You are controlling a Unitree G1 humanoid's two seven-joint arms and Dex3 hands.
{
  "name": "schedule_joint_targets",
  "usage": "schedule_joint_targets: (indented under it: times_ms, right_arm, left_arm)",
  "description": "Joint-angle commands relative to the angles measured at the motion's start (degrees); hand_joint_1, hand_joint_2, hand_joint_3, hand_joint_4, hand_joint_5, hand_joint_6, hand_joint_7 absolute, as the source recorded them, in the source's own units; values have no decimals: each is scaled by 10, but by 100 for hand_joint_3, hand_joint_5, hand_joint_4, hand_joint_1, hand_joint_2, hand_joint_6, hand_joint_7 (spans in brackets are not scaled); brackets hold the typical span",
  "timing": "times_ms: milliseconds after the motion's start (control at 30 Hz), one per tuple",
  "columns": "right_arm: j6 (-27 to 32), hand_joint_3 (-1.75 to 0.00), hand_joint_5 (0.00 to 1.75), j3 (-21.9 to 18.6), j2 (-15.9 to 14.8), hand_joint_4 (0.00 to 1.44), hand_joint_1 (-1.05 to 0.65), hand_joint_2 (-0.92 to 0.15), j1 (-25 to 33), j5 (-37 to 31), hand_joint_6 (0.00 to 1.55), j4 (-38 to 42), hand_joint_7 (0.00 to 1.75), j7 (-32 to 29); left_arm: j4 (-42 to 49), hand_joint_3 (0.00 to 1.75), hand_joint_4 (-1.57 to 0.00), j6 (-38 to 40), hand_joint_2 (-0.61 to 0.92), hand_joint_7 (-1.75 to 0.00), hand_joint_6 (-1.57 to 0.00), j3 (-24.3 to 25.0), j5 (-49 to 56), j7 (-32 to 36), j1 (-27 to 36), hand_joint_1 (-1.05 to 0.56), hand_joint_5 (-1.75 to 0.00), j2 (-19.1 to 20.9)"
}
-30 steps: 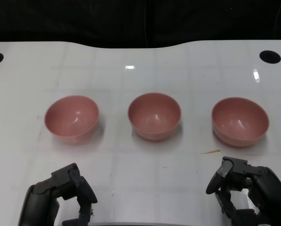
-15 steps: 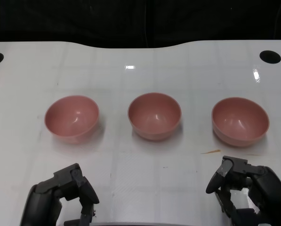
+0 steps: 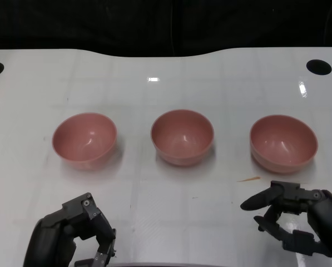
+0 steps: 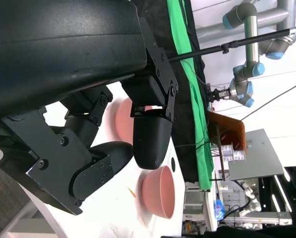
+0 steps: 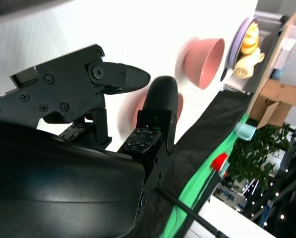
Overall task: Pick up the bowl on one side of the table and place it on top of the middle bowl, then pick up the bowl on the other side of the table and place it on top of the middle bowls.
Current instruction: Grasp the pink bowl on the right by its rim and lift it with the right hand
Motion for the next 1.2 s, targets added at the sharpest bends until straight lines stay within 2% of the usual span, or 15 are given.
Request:
schedule_joint_targets:
  times_ms: [33, 100, 267, 600, 700, 933, 1200]
  right_arm:
    - [-13, -8, 95, -16, -23, 62, -35, -89, -14, -41, 80, -24, 26, -30]
    - [-18, -5, 91, -20, -33, 60, -37, -90, -22, -73, 78, -26, 19, -48]
    - [3, 0, 66, -25, -52, 51, -46, -91, -35, -131, 67, -43, 3, -79]
    - [94, -6, 45, -19, -112, 33, -58, -92, -78, -342, 44, -75, 0, -171]
    - [120, -5, 42, -9, -118, 30, -58, -92, -96, -367, 40, -66, 0, -179]
    - [182, -1, 41, 33, -125, 30, -56, -90, -144, -422, 42, -31, 1, -182]
    - [213, 0, 40, 86, -127, 31, -51, -87, -198, -441, 43, 48, 1, -187]
  left_arm:
    - [-5, 117, -84, 8, 49, -140, -81, 4, -21, -19, -2, -13, -160, 6]
    - [-4, 117, -84, 10, 49, -139, -82, 5, -27, -26, -3, -12, -160, 5]
    - [2, 117, -84, 5, 47, -136, -83, 8, -18, -23, -7, -13, -157, 0]
    - [7, 116, -84, 13, 48, -136, -83, 11, -18, -26, -14, -15, -158, 0]
    - [7, 115, -84, 11, 49, -137, -82, 12, -16, -25, -14, -15, -158, -1]
    - [5, 116, -85, 6, 49, -137, -82, 13, -12, -25, -11, -14, -158, -2]
    - [-8, 118, -84, 15, 49, -137, -82, 10, -14, -25, -4, -13, -158, -6]
